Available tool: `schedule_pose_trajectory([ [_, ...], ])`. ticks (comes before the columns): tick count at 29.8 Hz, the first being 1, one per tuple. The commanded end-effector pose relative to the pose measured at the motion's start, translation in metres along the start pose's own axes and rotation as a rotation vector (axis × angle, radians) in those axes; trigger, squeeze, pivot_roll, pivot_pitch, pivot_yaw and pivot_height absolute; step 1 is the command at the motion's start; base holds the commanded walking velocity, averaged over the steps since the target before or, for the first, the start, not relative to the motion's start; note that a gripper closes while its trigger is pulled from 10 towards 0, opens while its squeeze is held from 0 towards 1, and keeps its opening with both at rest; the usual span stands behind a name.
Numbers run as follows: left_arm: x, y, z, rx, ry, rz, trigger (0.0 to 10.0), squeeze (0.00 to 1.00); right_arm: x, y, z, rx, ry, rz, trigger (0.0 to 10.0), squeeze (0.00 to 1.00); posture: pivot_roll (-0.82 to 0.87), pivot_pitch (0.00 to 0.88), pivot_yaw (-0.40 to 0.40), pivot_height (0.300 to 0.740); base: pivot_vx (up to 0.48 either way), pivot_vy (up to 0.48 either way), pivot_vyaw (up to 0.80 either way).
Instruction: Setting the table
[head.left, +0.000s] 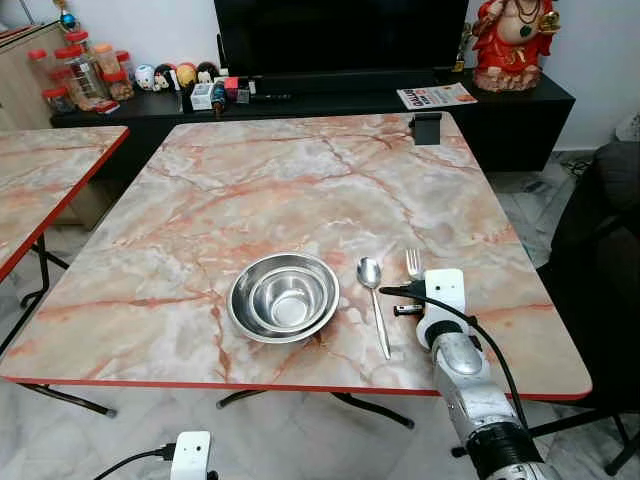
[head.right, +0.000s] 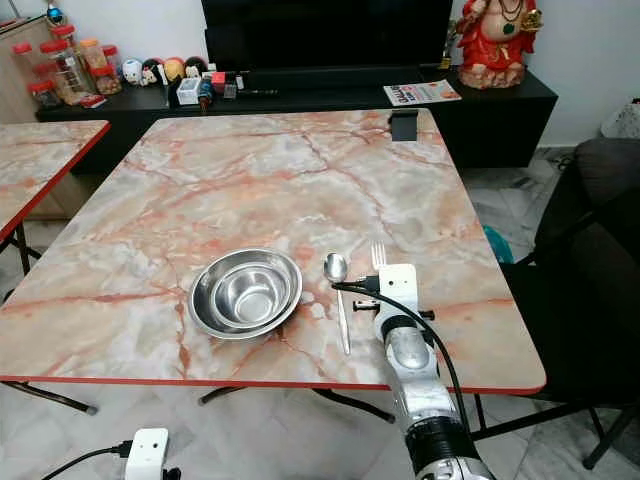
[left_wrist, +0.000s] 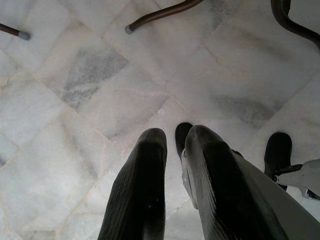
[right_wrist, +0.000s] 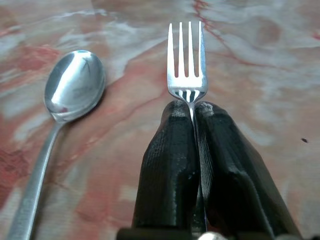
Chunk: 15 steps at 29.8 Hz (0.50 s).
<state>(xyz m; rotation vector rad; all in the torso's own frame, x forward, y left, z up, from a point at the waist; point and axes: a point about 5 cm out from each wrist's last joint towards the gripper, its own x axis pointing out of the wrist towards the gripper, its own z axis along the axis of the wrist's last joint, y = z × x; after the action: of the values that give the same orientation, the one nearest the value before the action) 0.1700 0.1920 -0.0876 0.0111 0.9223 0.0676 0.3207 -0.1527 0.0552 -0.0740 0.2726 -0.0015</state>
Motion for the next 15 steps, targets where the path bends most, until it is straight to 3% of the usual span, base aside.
schedule_pose_trajectory([
  [1, -0.0011, 0.0061, -0.0037, -0.004, 0.02, 0.013, 10.0, 0.0, 0.0012, 0.0038, -0.0015, 0.02, 0.007, 0.011, 10.0, 0.0, -0.08, 0.0, 0.077, 0.74, 0.0, 0.0, 0.0],
  [12, -0.0011, 0.006, -0.0045, -0.003, 0.026, 0.014, 10.0, 0.0, 0.0036, 0.0056, -0.0031, 0.019, 0.028, 0.03, 10.0, 0.01, -0.08, 0.0, 0.076, 0.74, 0.0, 0.0, 0.0],
  [14, -0.0012, 0.0057, -0.0049, -0.003, 0.027, 0.012, 10.0, 0.0, 0.0043, 0.0057, -0.003, 0.02, 0.028, 0.03, 10.0, 0.89, -0.08, 0.0, 0.075, 0.74, 0.0, 0.0, 0.0],
  [15, -0.0012, 0.0057, -0.0049, -0.003, 0.027, 0.012, 10.0, 0.0, 0.0043, 0.0057, -0.003, 0.02, 0.028, 0.03, 10.0, 0.89, -0.08, 0.0, 0.075, 0.74, 0.0, 0.0, 0.0],
])
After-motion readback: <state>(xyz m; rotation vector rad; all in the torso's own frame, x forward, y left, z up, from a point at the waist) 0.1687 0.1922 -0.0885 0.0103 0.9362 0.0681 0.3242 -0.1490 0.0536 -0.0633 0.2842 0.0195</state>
